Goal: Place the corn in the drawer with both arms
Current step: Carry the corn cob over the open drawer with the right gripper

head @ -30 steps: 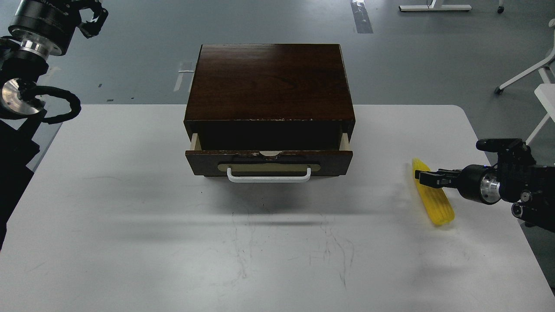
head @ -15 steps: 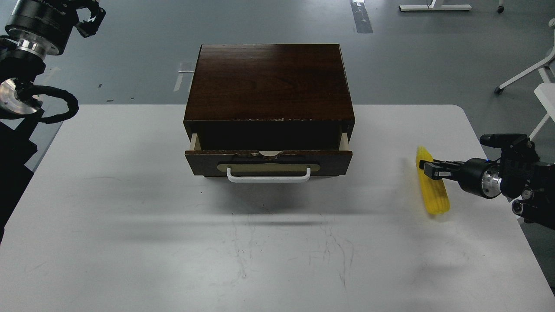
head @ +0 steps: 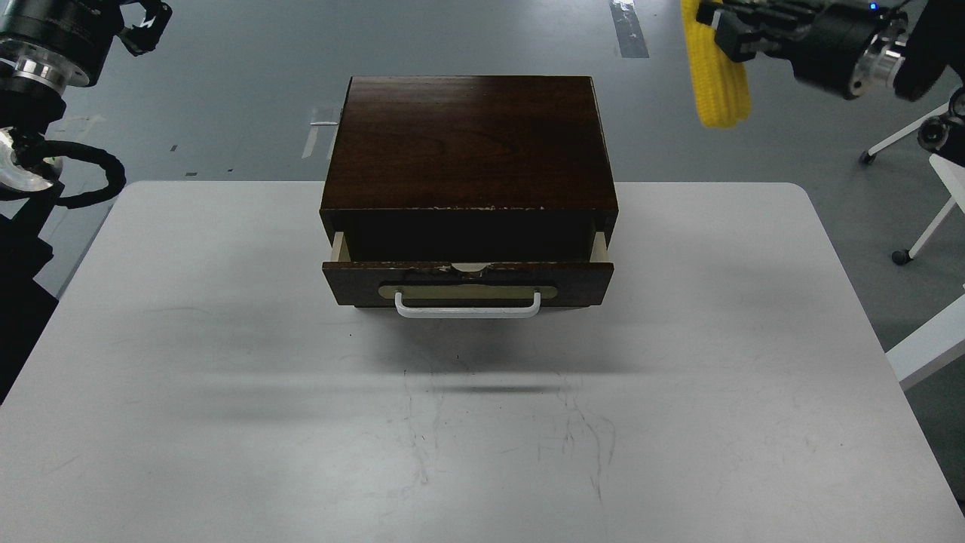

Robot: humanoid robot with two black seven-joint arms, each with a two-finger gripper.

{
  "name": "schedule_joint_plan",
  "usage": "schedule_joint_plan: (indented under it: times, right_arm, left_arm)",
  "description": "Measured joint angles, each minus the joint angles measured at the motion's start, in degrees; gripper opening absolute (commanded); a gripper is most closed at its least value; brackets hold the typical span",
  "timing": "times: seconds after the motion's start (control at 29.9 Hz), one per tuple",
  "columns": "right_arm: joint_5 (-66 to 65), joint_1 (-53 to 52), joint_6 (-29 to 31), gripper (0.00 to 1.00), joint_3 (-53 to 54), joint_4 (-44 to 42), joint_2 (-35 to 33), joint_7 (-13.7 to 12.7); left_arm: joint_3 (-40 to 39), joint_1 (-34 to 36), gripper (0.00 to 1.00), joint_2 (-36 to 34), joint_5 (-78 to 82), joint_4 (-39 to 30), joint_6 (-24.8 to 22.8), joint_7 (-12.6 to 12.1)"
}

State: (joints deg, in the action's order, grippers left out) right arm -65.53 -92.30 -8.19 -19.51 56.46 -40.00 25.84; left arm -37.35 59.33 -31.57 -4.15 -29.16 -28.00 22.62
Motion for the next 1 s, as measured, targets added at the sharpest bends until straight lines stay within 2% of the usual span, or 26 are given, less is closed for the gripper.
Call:
schedule_joint_plan:
  times: [0.27,0.64,1.0]
  right_arm:
    - [-17.8,-7.1,-4.2,0.0,-0.1,3.6,12.3,1.9]
    - [-39.5,-6.1,-4.6,0.0,-1.8,6.5,19.5,2.2]
    - [-41.9,-4.8,-4.7,0.0,-4.1,7.2,23.8,2.2]
  left_arm:
    - [0.0,0.0,0.98,-0.2,0.1,0.0,0.0,-0.1]
    - [0.1,0.0,0.98,-2.9,0.1,0.0,0.0,-0.1]
    - [0.1,-0.2,0.98,-3.0,0.1,0.0,0.0,0.0]
